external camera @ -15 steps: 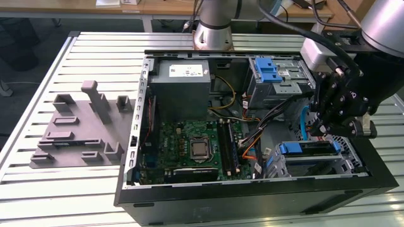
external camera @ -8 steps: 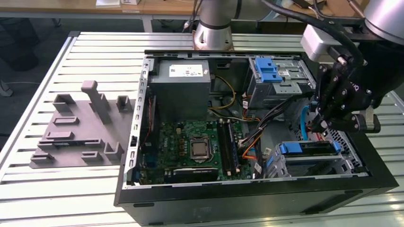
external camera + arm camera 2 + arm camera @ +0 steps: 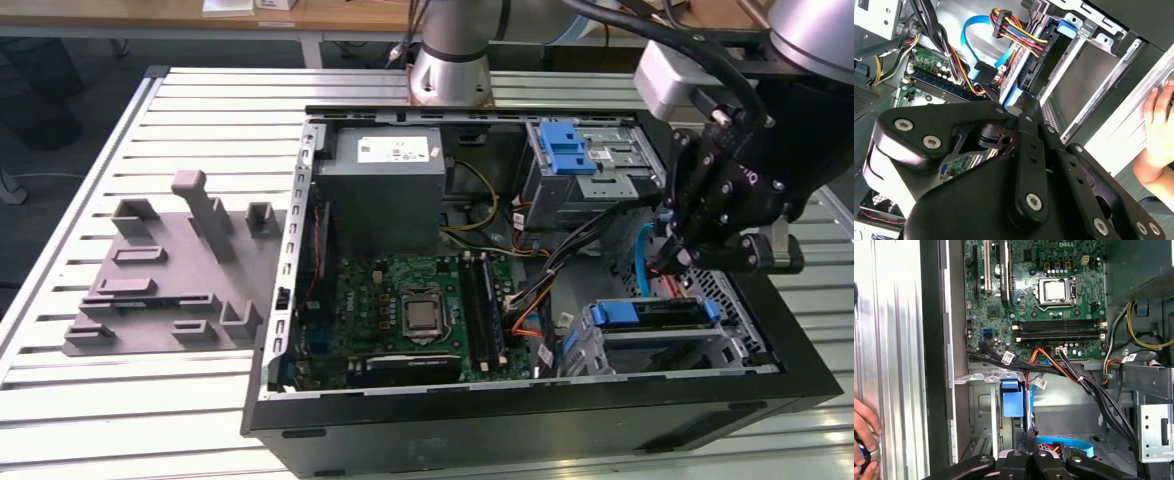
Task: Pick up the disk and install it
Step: 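Insert the second disk wire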
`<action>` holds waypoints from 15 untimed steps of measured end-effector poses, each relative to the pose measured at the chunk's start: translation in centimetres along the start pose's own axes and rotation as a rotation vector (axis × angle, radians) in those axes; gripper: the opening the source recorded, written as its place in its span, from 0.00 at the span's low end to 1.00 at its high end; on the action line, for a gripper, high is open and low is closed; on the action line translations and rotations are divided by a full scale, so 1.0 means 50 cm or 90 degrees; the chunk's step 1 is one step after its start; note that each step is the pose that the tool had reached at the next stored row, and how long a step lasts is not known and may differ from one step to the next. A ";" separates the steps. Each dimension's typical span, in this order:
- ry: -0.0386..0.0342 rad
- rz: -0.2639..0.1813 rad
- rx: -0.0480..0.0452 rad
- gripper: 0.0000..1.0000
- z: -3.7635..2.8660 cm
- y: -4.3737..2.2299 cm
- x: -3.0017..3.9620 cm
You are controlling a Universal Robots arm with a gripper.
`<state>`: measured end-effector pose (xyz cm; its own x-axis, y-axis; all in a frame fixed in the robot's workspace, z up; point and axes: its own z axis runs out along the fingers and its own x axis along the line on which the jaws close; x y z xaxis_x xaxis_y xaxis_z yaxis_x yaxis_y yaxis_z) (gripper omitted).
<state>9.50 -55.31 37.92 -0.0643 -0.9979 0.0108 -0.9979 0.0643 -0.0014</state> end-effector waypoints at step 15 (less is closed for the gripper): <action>0.0001 0.000 0.0014 0.11 -0.027 0.006 -0.014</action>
<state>9.25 -54.55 39.24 -0.0643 -0.9979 0.0109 -0.9979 0.0643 -0.0036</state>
